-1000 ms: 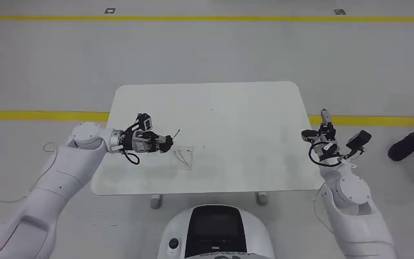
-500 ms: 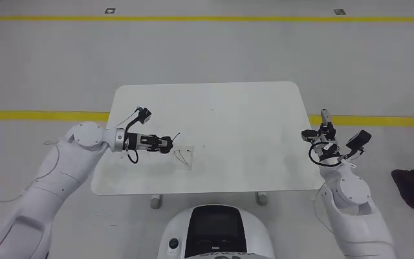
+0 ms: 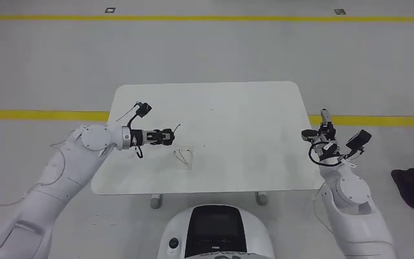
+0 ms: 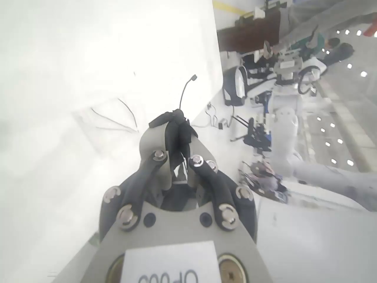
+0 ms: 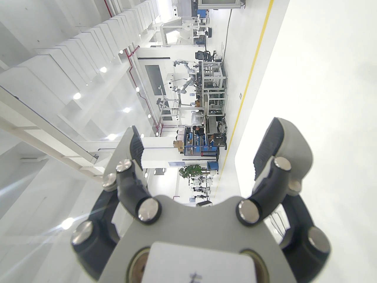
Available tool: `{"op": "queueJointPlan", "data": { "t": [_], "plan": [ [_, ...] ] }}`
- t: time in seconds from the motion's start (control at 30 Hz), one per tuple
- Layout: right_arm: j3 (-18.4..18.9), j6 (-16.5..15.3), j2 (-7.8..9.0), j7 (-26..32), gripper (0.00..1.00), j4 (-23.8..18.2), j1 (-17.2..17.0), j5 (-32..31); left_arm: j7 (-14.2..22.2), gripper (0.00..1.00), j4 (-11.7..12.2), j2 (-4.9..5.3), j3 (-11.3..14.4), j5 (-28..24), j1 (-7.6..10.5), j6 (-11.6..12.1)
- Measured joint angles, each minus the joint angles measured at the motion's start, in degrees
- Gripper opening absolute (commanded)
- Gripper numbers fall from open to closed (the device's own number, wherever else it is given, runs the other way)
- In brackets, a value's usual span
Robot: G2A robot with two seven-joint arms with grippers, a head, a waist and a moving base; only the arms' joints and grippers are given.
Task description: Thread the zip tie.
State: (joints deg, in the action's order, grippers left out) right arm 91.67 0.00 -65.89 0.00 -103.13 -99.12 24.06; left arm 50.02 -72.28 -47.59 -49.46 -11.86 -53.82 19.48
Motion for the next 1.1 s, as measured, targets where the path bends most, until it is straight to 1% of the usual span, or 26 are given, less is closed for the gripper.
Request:
{"op": "queueJointPlan", "data": {
  "t": [0.03, 0.1, 0.13, 0.17, 0.2, 0.23, 0.3, 0.33, 0.4, 0.43, 0.5, 0.53, 0.6, 0.63, 0.7, 0.97, 1.0, 1.03, 1.07, 1.1],
  "plan": [
    [0.0, 0.0, 0.0, 0.0, 1.0, 0.0, 0.0, 0.0, -3.0, 0.0, -2.0, 0.28, -1.3, 2.3, -1.27, 0.0],
    [0.0, 0.0, 0.0, 0.0, 1.0, 0.0, 0.0, 0.0, -7.5, 0.0, -4.9, 0.82, -2.5, 8.2, -3.17, 0.0],
    [0.0, 0.0, 0.0, 0.0, 1.0, 0.0, 0.0, 0.0, -11.2, 0.0, -6.5, 1.18, -2.9, 13.1, -4.52, 0.0],
    [0.0, 0.0, 0.0, 0.0, 1.0, 0.0, 0.0, 0.0, -14.2, 0.0, -7.6, 1.49, -2.9, 16.9, -5.49, 0.0],
    [0.0, 0.0, 0.0, 0.0, 1.0, 0.0, 0.0, 0.0, -17.3, 0.0, -8.6, 1.79, -2.7, 20.8, -6.43, 0.0],
    [0.0, 0.0, 0.0, 0.0, 1.0, 0.0, 0.0, 0.0, -21.6, 0.0, -9.5, 2.25, -2.1, 26.1, -7.51, 0.0],
    [0.0, 0.0, 0.0, 0.0, 1.0, 0.0, 0.0, 0.0, -28.2, 0.0, -10.1, 3.0, -0.6, 33.3, -8.76, 0.0],
    [0.0, 0.0, 0.0, 0.0, 1.0, 0.0, 0.0, 0.0, -32.5, 0.0, -10.3, 3.53, 0.7, 37.6, -9.14, 0.0],
    [0.0, 0.0, 0.0, 0.0, 1.0, 0.0, 0.0, 0.0, -39.2, 0.0, -10.3, 4.37, 3.0, 43.6, -9.26, 0.0],
    [0.0, 0.0, 0.0, 0.0, 1.0, 0.0, 0.0, 0.0, -43.8, 0.0, -10.1, 4.98, 4.7, 47.5, -9.08, 0.0],
    [0.0, 0.0, 0.0, 0.0, 1.0, 0.0, 0.0, 0.0, -50.6, 0.0, -9.5, 5.89, 7.5, 52.4, -8.55, 0.0],
    [0.0, 0.0, 0.0, 0.0, 1.0, 0.0, 0.0, 0.0, -54.7, 0.0, -8.9, 6.51, 9.4, 55.2, -7.96, 0.0],
    [0.0, 0.0, 0.0, 0.0, 1.0, 0.0, 0.0, 0.0, -60.1, 0.0, -8.3, 7.36, 12.3, 58.0, -6.96, 0.0],
    [0.0, 0.0, 0.0, 0.0, 1.0, 0.0, 0.0, 0.0, -62.5, 0.0, -7.8, 7.86, 14.1, 59.0, -6.16, 0.0],
    [0.0, 0.0, 0.0, 0.0, 1.0, 0.0, 0.0, 0.0, -63.6, 0.0, -7.6, 8.07, 15.0, 59.4, -5.76, 0.0],
    [0.0, 0.0, 0.0, 0.0, 1.0, 0.0, 0.0, 0.0, -63.2, 0.0, -7.5, 8.05, 14.8, 59.4, -5.71, -0.2],
    [0.0, 0.0, 0.0, 0.0, 1.0, 0.0, 0.0, 0.0, -62.5, 0.0, -7.1, 8.08, 14.8, 60.2, -5.45, -0.9],
    [0.0, 0.0, 0.0, 0.0, 1.0, 0.0, 0.0, 0.0, -61.5, 0.0, -7.1, 8.06, 14.8, 61.8, -5.54, -2.6],
    [0.0, 0.0, 0.0, 0.0, 1.0, 0.0, 0.0, 0.0, -60.9, 0.0, -8.1, 8.08, 14.7, 65.0, -6.13, -5.8],
    [0.0, 0.0, 0.0, 0.0, 1.0, 0.0, 0.0, 0.0, -61.5, 0.0, -8.7, 8.24, 14.3, 67.7, -6.33, -8.2]
  ]
}}
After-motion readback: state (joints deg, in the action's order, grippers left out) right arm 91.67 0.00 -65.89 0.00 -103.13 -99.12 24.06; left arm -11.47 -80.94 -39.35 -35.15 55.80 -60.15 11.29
